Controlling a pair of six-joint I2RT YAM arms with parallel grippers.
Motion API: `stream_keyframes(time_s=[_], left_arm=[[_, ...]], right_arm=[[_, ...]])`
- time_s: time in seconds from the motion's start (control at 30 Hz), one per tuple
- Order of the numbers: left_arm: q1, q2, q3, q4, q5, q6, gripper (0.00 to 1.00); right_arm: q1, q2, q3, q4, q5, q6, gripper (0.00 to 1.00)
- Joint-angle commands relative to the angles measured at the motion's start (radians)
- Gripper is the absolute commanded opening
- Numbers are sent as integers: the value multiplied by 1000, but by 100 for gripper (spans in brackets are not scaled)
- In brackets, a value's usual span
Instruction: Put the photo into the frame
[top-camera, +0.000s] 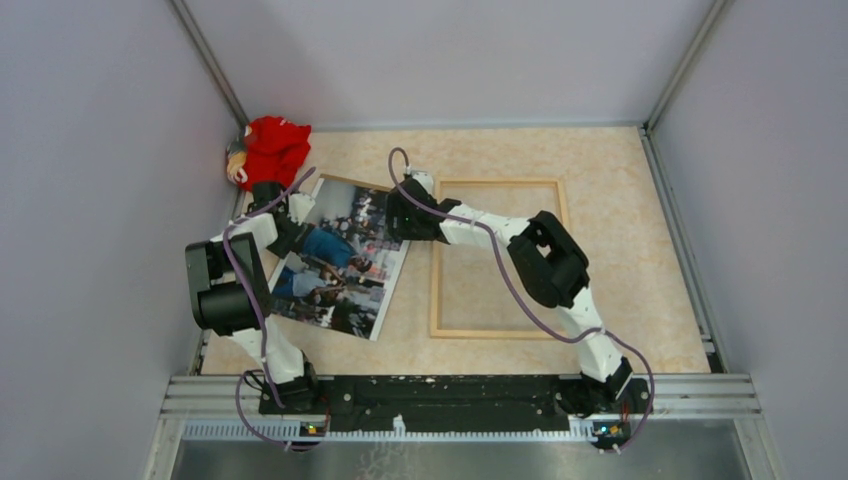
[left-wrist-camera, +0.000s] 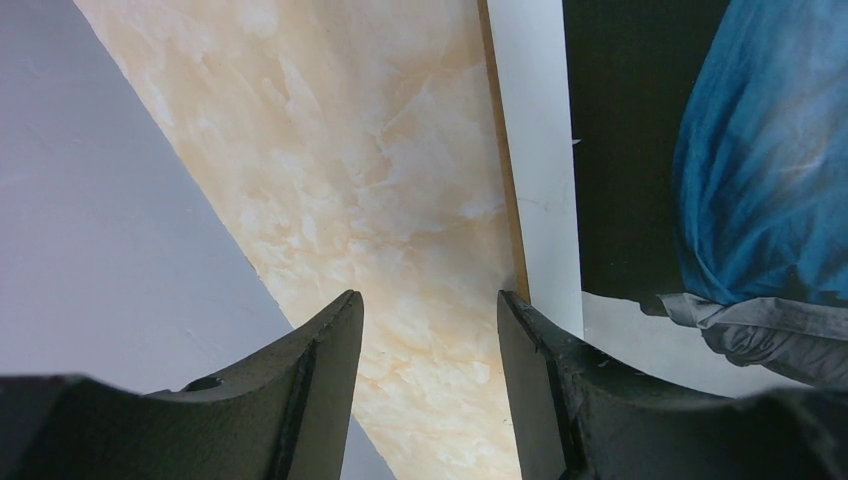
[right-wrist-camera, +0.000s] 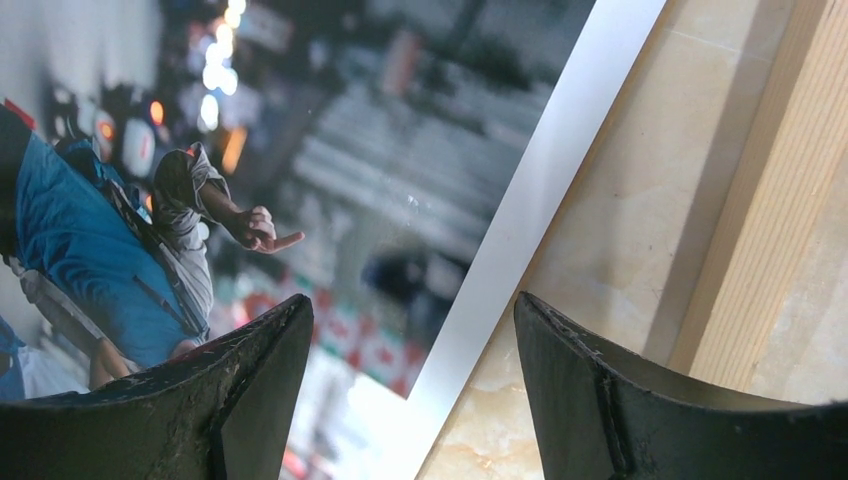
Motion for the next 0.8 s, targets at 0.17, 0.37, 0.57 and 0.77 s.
stream_keyframes(time_s=[0.17,0.37,0.57,0.77], left_arm=[[-7,133,-79,-97,108,-29,60],[-9,136,-80,-96,108,-27,60],[-10,141,-77,-96,109,-27,60],[-11,140,-79,-95,111,-27,60]], right_arm=[[29,28,85,1,8,-40,73],[54,40,136,-26,51,-89,73],[77,47,178,-51,98,-137,73],[78,15,127,25,57,-121,73]])
